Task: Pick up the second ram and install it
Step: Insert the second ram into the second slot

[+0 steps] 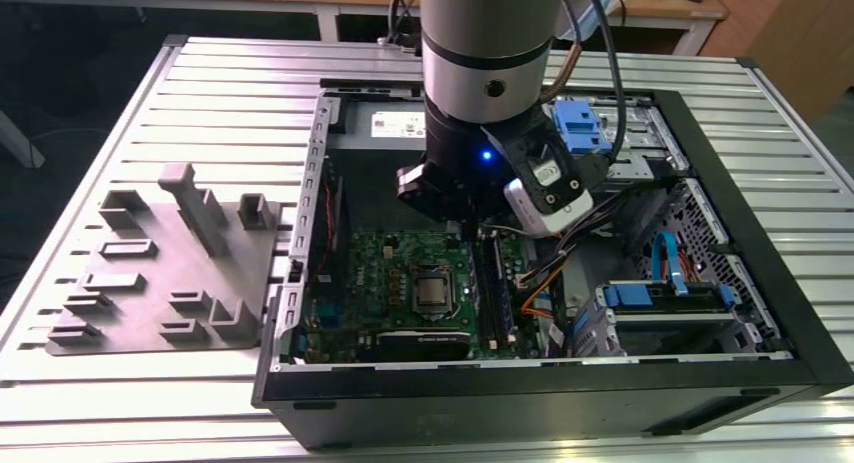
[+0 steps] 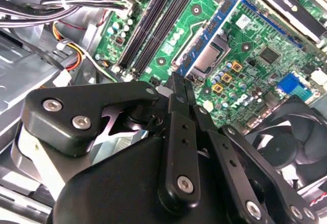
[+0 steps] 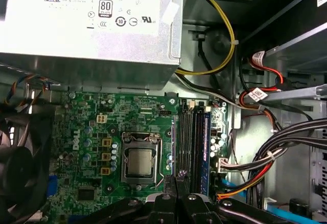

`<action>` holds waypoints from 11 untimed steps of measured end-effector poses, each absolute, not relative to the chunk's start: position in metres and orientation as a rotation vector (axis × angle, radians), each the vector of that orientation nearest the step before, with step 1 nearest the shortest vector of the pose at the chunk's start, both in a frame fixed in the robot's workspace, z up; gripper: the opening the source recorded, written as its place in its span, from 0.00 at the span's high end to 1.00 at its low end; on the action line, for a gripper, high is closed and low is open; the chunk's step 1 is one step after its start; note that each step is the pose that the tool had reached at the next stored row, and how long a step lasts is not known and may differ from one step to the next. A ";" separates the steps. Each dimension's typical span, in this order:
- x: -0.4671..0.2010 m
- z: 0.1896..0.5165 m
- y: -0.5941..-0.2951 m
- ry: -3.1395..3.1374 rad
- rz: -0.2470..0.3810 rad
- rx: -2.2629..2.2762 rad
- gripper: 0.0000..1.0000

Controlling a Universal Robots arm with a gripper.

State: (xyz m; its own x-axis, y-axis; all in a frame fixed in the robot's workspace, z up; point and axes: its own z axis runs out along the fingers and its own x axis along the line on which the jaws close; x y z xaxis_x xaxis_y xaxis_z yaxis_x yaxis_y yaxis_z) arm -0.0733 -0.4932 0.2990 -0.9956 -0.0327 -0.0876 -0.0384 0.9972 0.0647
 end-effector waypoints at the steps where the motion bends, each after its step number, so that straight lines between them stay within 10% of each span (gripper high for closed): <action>1: -0.073 0.299 -0.493 3.053 0.101 -0.054 0.92; 11: -0.073 0.299 -0.493 3.094 0.104 -0.053 0.92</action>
State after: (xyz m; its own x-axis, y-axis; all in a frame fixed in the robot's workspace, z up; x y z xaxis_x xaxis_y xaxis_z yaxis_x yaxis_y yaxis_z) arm -0.0727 -0.4932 0.2989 -0.9984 -0.0325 -0.0469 -0.0356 0.9972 0.0661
